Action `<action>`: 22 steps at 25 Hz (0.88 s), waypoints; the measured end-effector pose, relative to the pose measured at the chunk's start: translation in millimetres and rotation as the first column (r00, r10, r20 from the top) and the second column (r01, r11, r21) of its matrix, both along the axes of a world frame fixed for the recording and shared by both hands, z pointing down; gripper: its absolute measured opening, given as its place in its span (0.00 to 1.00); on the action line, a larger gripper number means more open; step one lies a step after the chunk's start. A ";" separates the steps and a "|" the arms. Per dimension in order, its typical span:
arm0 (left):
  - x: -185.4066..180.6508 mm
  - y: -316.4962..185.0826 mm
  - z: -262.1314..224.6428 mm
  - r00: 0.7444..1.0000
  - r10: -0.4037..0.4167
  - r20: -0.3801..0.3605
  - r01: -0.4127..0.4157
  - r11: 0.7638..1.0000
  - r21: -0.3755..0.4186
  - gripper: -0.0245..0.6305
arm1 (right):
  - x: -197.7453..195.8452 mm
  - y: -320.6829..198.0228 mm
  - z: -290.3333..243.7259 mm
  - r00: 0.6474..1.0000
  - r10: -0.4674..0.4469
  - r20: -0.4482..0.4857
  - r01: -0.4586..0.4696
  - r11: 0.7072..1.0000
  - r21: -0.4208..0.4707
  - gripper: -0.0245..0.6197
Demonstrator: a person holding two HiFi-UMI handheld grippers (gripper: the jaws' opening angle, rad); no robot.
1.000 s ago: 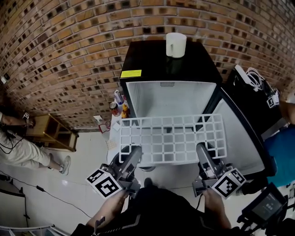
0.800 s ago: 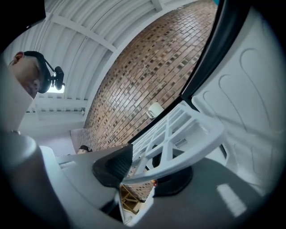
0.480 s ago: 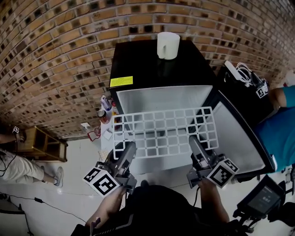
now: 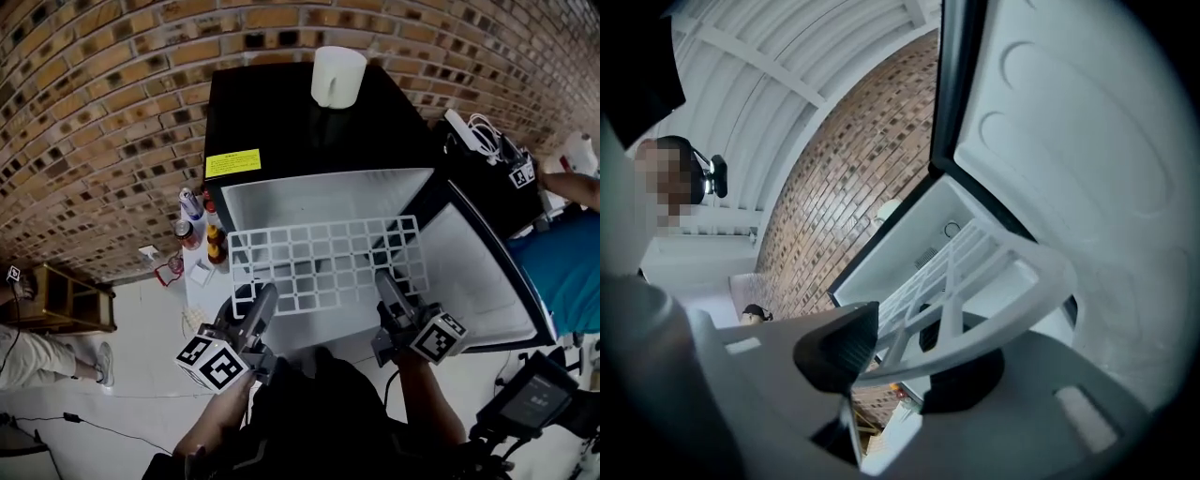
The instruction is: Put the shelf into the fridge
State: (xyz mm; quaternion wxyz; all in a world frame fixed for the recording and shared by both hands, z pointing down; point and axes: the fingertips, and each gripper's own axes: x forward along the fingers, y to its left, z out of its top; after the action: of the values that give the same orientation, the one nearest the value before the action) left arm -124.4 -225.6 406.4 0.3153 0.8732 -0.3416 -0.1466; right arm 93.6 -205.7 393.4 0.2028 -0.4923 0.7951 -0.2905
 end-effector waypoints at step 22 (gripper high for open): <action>26.2 -39.1 86.7 0.997 -0.035 0.063 0.039 0.997 -0.060 0.26 | 31.6 -50.4 100.6 0.995 -0.061 0.073 0.067 0.995 -0.078 0.26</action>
State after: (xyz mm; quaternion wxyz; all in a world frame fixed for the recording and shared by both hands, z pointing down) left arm -98.2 -264.7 493.1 0.3283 0.8608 -0.3717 -0.1146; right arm 125.1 -256.1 494.0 0.2016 -0.4636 0.7905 -0.3457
